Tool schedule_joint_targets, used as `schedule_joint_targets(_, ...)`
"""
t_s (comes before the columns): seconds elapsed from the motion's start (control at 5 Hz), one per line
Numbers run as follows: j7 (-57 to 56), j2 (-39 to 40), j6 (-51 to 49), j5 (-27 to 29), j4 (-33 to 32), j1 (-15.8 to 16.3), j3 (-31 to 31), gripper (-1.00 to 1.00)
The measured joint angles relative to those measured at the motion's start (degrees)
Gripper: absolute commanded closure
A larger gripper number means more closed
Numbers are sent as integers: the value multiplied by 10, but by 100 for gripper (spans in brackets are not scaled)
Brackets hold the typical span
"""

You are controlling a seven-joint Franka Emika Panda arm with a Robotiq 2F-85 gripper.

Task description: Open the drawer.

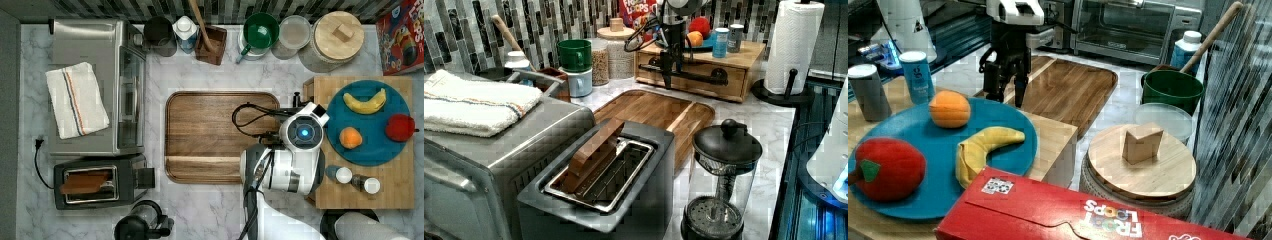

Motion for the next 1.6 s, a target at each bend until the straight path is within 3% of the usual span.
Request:
schedule_joint_targets(1.2,228,0,7,-4,-2,8,29,-100)
schedule_joint_targets(1.6,232,-27,8,-3,-39,54,79,-100)
